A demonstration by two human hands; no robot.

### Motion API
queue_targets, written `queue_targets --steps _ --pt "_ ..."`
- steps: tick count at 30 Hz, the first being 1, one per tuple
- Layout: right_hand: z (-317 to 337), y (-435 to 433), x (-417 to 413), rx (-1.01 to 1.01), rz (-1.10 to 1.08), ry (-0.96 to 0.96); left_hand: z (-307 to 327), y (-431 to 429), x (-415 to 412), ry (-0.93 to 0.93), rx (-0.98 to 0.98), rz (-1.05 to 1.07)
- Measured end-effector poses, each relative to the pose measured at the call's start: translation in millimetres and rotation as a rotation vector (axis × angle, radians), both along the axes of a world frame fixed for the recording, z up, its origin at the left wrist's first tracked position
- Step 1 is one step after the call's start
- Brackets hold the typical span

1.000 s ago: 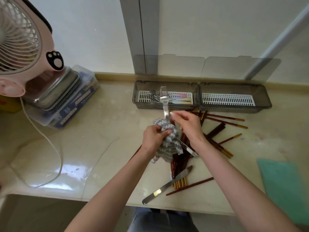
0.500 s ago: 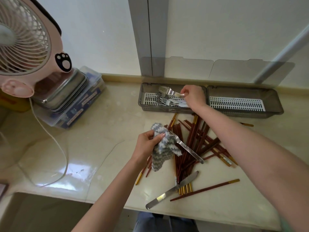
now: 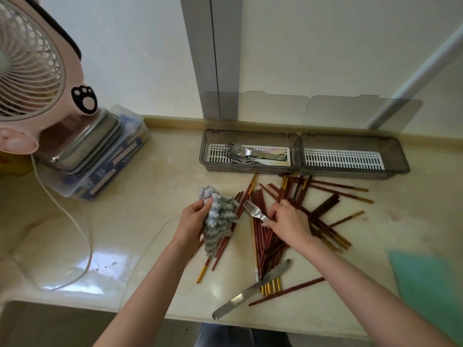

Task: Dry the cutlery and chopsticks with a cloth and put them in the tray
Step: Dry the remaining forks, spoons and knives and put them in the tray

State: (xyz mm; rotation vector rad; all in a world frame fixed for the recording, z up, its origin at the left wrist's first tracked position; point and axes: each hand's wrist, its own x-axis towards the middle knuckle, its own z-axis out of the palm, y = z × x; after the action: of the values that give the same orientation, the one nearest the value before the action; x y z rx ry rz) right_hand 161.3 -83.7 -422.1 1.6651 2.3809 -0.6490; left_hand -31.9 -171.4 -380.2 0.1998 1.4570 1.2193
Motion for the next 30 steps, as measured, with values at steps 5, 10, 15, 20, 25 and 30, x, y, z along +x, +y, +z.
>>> queue_targets --steps 5,10,15,20,25,30 --pt "-0.5 -1.7 4.3 -0.030 -0.145 0.110 -1.2 6.7 3.7 -0.068 -0.047 -0.030" --pt "35.1 -4.1 9.2 -0.337 -0.524 0.784 -9.5 13.5 13.4 -0.077 -0.067 -0.088" --pt "41.3 -29.6 -17.7 -0.447 -0.548 0.976 -2.8 22.9 43.2 -0.148 0.063 -0.190" --pt "35.9 -44.8 -27.4 -0.407 -0.579 0.957 -2.5 34.0 41.9 0.105 -0.011 -0.159" --pt "35.6 -48.6 -25.6 -0.452 -0.616 0.942 -1.6 42.5 35.2 0.223 -0.114 -0.157" --pt "42.7 -49.4 -16.8 -0.466 -0.562 0.917 -6.1 42.7 28.2 0.321 -0.158 -0.067"
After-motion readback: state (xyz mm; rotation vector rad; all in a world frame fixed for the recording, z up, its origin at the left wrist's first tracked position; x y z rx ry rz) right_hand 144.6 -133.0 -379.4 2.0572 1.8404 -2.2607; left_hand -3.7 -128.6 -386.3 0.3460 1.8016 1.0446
